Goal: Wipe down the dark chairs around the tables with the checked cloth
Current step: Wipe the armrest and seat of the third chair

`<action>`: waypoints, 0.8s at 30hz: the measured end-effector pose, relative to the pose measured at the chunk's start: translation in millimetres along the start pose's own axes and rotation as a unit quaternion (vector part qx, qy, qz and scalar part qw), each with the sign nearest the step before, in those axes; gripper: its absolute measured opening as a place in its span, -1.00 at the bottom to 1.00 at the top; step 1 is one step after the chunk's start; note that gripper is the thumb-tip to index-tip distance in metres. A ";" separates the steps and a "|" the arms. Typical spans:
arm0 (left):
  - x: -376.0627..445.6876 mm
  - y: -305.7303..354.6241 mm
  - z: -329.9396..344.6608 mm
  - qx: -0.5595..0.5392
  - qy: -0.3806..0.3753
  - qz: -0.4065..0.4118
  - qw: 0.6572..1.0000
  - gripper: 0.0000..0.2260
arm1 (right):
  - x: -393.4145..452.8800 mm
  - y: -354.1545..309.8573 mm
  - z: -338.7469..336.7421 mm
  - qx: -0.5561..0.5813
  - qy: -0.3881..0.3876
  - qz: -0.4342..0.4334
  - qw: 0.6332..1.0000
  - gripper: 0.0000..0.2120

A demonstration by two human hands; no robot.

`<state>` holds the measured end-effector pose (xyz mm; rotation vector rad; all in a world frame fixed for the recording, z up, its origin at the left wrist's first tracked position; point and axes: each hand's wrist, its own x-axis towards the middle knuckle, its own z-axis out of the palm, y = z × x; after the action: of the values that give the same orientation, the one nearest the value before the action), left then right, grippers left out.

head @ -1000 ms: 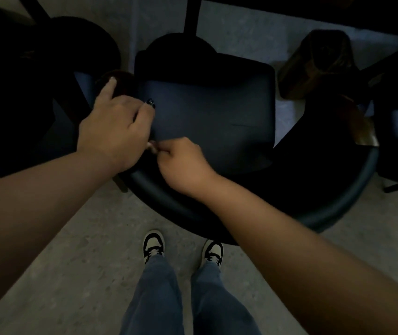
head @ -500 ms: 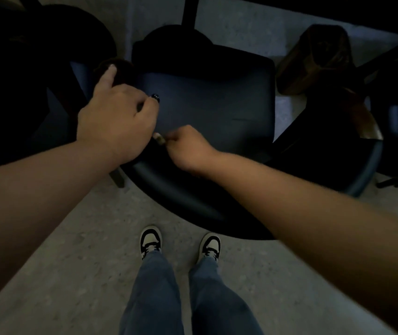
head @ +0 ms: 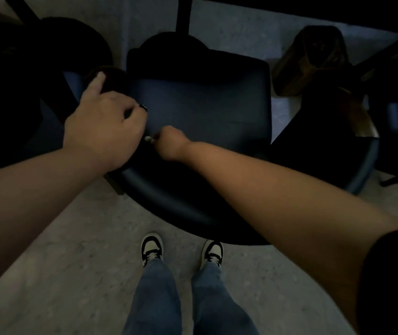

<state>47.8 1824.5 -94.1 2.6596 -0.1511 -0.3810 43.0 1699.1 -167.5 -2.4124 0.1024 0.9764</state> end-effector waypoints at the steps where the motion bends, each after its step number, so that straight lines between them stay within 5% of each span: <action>1: 0.1 1.3 -0.1 0.001 0.000 0.003 1.000 -0.47 | -4.7 7.1 -1.7 -0.008 -0.008 -0.012 1.000 -0.66; 3: 2.5 -0.4 -0.1 0.002 -0.001 0.004 1.000 -0.47 | -26.3 44.6 -11.0 -0.091 -0.054 -0.028 0.994 -0.64; 6: 2.5 -2.8 0.2 0.005 -0.007 0.012 1.000 -0.47 | -58.2 119.3 -48.3 -0.255 -0.167 0.070 0.950 -0.76; 9: 4.3 -6.2 1.5 0.005 -0.005 0.011 1.000 -0.44 | -62.6 164.0 -99.5 -0.338 -0.167 0.151 0.914 -0.65; 13: 6.3 -6.4 0.8 0.008 -0.005 0.007 1.000 -0.41 | -56.8 171.1 -103.3 -0.382 -0.172 0.141 0.897 -0.54; 19: 7.9 -11.2 3.8 0.005 0.004 0.008 1.000 -0.38 | -55.0 98.1 -37.9 -0.131 -0.101 0.043 0.985 -0.66; 24: 7.2 -10.7 5.8 0.010 0.006 -0.001 1.000 -0.43 | -95.2 47.7 -26.3 -0.044 -0.007 -0.059 0.997 -0.70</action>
<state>53.5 1830.4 -105.6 2.6811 -0.1506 -0.3669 -23.0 1633.3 -109.7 -2.4605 -0.0885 0.9623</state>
